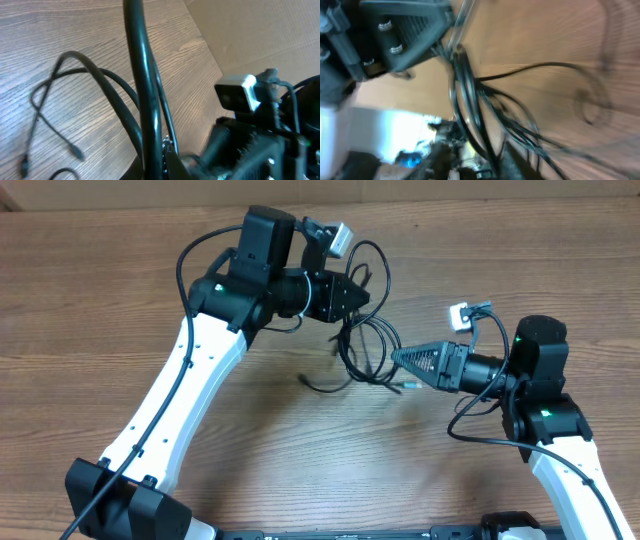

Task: Untangle cables

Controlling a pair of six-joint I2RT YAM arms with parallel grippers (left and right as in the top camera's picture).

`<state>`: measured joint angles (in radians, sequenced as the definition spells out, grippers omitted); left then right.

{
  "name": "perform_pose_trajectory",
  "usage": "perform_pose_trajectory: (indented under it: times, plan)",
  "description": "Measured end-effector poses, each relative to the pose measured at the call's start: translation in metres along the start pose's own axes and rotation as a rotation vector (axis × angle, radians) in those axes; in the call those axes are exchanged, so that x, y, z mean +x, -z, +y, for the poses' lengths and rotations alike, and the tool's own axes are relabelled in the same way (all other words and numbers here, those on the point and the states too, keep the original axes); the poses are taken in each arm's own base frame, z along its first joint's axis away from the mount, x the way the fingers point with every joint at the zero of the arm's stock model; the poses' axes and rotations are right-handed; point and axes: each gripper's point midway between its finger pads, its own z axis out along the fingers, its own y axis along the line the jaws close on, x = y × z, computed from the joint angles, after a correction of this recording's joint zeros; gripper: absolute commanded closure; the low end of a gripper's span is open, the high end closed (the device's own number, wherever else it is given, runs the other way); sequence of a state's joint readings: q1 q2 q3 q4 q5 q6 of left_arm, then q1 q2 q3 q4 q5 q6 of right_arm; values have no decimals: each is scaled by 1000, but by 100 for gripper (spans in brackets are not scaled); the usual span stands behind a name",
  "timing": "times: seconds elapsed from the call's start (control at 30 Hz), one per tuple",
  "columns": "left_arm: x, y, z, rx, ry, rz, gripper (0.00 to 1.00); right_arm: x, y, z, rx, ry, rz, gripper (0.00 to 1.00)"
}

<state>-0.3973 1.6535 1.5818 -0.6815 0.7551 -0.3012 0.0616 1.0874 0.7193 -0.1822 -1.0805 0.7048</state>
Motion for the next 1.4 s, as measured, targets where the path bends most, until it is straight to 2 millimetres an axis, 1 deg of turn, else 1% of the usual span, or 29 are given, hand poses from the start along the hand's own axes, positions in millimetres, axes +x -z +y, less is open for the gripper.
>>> perform_pose_trajectory:
  times: [0.07, 0.13, 0.2, 0.3, 0.4, 0.53, 0.67, 0.87, 1.0, 1.27, 1.4]
  plan:
    - [0, 1, 2, -5, 8, -2, 96, -2, 0, -11, 52, -34, -26, 55]
    - [-1, 2, 5, -15, 17, -5, 96, -4, 1, -16, 78, -45, -42, 55]
    - [-2, 5, 10, -31, 42, -9, 96, -5, 1, -19, 91, -50, -51, 55]
    - [0, 9, 25, -91, 118, -13, 96, -5, 1, -19, 91, -51, -50, 55]
    - [1, 11, 37, -152, 194, -22, 96, -4, 1, -14, 69, -25, -37, 55]
    - [2, 13, 44, -193, 280, -32, 96, -1, -1, 7, -27, 120, 1, 55]
    - [3, 11, 42, -189, 315, -31, 96, 9, -6, 26, -113, 288, 54, 55]
    - [12, -2, 25, -164, 320, 2, 96, 20, -12, 33, -146, 430, 86, 55]
    - [14, -9, 14, -146, 328, 8, 96, 17, -13, 24, -104, 470, 67, 56]
    - [9, -11, 10, -131, 411, -13, 96, 17, -14, -4, 29, 502, 55, 57]
    - [5, -14, 4, -115, 442, -30, 96, 16, -14, -11, 62, 533, 54, 58]
